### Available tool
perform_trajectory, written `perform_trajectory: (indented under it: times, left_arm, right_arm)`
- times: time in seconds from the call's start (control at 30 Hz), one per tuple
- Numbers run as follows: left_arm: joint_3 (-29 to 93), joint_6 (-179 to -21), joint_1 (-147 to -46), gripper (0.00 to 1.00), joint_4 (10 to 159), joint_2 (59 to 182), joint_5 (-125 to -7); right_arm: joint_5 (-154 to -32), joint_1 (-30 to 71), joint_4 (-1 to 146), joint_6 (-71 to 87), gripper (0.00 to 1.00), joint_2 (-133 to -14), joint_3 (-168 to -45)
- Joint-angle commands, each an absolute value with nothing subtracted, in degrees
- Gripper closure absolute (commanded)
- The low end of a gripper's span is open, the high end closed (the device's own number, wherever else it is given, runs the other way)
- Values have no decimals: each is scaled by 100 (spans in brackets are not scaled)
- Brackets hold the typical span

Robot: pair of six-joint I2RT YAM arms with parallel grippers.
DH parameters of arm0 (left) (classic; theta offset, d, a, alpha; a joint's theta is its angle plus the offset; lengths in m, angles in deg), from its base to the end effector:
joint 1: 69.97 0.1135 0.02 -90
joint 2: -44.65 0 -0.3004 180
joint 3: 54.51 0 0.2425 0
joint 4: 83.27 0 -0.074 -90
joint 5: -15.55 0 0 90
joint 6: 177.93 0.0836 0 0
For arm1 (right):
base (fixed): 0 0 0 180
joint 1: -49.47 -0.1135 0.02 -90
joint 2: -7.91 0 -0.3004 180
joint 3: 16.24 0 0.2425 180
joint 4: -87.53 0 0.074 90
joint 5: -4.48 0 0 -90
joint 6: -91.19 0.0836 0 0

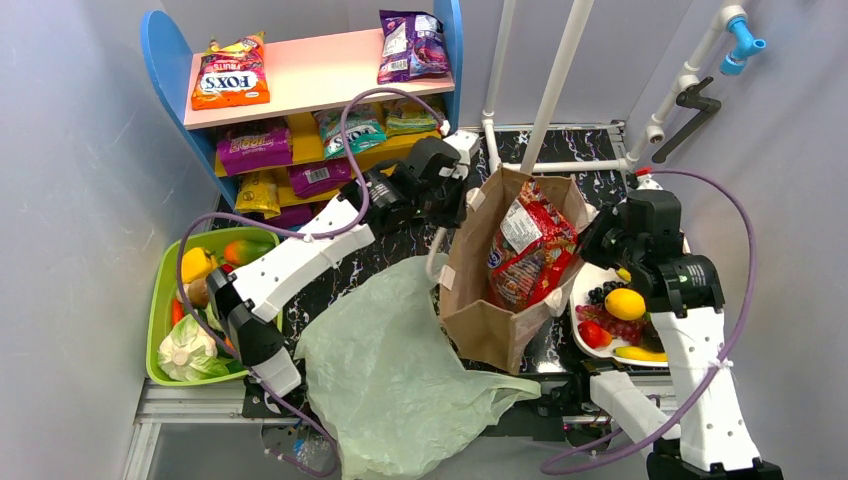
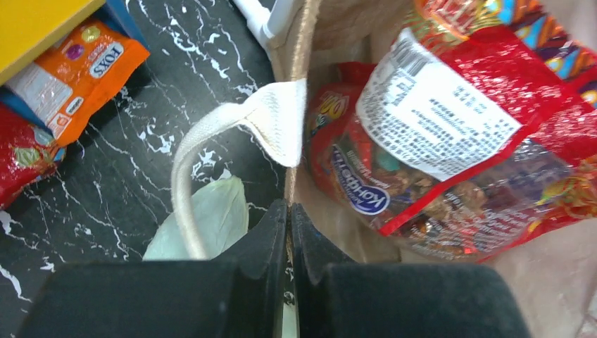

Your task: Place the food into the grocery bag and tie it

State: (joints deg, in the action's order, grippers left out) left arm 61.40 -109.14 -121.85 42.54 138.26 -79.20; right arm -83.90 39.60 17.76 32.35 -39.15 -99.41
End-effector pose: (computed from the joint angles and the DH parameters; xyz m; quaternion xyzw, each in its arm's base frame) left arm 0.2504 -0.3079 0.4222 0.2116 0.8476 -0.2598 0.4114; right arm 0.1407 0.0221 0.3890 0.1694 0.8651 0.1538 0.4465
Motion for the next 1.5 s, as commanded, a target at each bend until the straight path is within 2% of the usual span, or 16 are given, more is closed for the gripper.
perform_trajectory:
  times: [0.0, 0.17, 0.43, 0.47, 0.67, 0.73, 0.83, 0.93, 1.07, 1.13, 1.23, 1.37, 1.47]
  left_arm:
    - [5320, -11246, -12140, 100, 4946, 13508, -7830]
    - [5091, -11655, -12155, 100, 5263, 13809, -7145]
    - [5111, -11853, -12195, 100, 5556, 13463, -7034]
    - [5092, -11867, -12196, 100, 5578, 13439, -7045]
    - [4952, -11905, -12196, 100, 5712, 13406, -7102]
    - [4959, -11905, -12195, 100, 5718, 13424, -7099]
    - [5000, -11913, -12193, 100, 5708, 13478, -7078]
    - [5024, -11939, -12192, 100, 5725, 13539, -7028]
    - [5058, -11948, -12191, 100, 5761, 13557, -7011]
    - [5100, -11949, -12194, 100, 5753, 13560, -6995]
    - [5111, -11943, -12191, 100, 5745, 13549, -6978]
    - [5098, -11940, -12192, 100, 5734, 13535, -6991]
    - [5095, -11931, -12193, 100, 5723, 13516, -6983]
  right_arm:
    - [-8133, 3972, 2770, 3414, 99, -3985, -9396]
    - [-8162, 3975, 2889, 3493, 99, -4508, -8913]
    - [-7143, 3972, 2583, 3245, 99, -4372, -9865]
    - [-7113, 3972, 2545, 3242, 96, -4342, -9941]
    - [-7317, 3972, 2460, 3218, 48, -3989, -10076]
    - [-7301, 3972, 2379, 3155, 41, -3866, -10208]
    - [-7290, 3972, 2232, 3090, 36, -3703, -10489]
    - [-7689, 3972, 2427, 3033, 38, -3499, -10574]
    - [-9630, 3955, 3360, 2843, 49, -3544, -10208]
    - [-9995, 3870, 3412, 2849, 57, -3869, -10202]
    - [-9967, 3638, 3514, 2826, 64, -4240, -10148]
    - [-9652, 3330, 3592, 2829, 67, -4707, -10059]
    - [-8976, 3295, 3515, 2885, 68, -4929, -9828]
